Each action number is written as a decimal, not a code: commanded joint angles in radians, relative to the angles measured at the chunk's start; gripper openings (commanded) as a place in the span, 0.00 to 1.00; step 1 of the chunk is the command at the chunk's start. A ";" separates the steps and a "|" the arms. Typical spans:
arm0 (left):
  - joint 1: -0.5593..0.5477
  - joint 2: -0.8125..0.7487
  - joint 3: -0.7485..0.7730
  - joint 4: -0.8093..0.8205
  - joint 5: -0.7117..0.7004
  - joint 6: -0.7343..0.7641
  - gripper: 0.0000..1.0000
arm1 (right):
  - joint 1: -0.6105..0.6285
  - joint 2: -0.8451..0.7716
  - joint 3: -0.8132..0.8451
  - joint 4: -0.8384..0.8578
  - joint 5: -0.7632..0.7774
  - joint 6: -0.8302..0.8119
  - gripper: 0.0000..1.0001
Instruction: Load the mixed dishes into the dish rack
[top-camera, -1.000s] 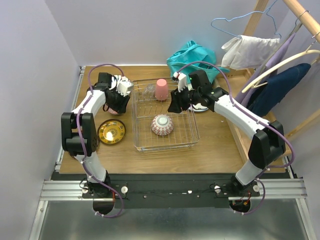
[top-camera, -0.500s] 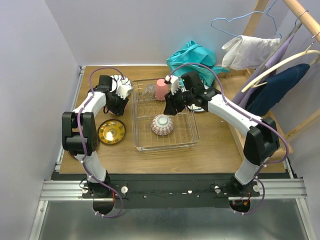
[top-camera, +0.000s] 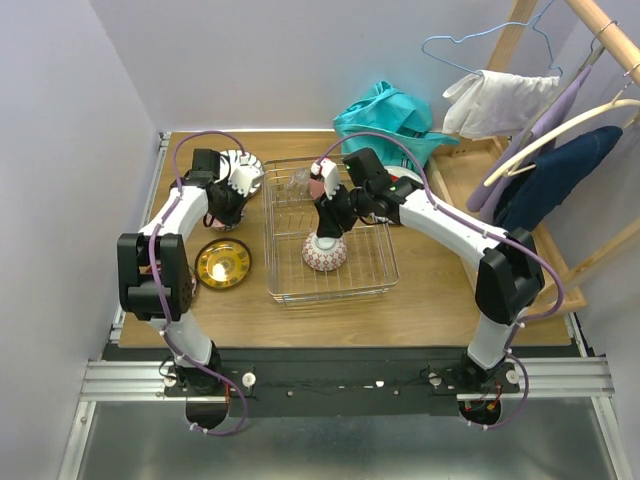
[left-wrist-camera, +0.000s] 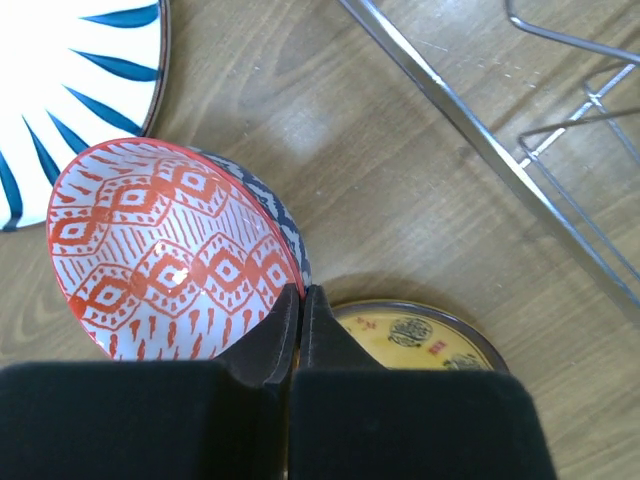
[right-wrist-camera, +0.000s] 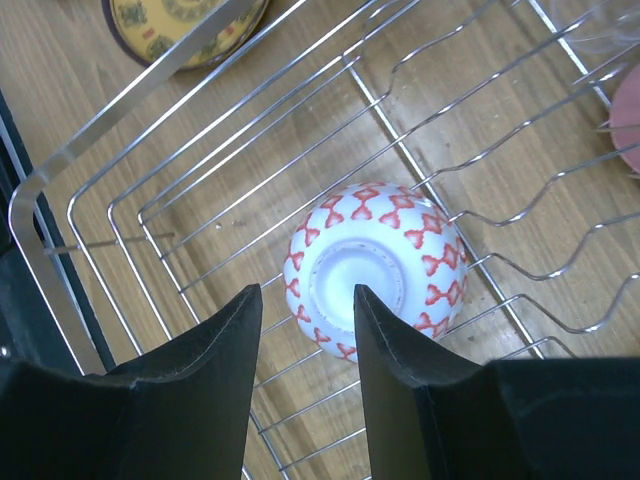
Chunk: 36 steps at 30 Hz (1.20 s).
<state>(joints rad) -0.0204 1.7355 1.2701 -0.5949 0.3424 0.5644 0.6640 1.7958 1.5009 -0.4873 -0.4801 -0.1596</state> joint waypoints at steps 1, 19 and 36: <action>-0.001 -0.082 0.006 -0.025 0.043 -0.038 0.00 | 0.026 0.024 0.015 -0.045 0.003 -0.076 0.49; -0.001 -0.468 0.048 0.118 0.171 -0.426 0.00 | 0.094 0.174 0.056 0.019 0.121 -0.018 0.49; -0.021 -0.639 -0.363 0.966 0.615 -1.305 0.00 | 0.083 0.008 -0.166 0.030 0.474 -0.113 0.47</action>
<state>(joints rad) -0.0280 1.1019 0.9504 0.0792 0.8478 -0.4828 0.7574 1.8713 1.3952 -0.4625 -0.1425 -0.2306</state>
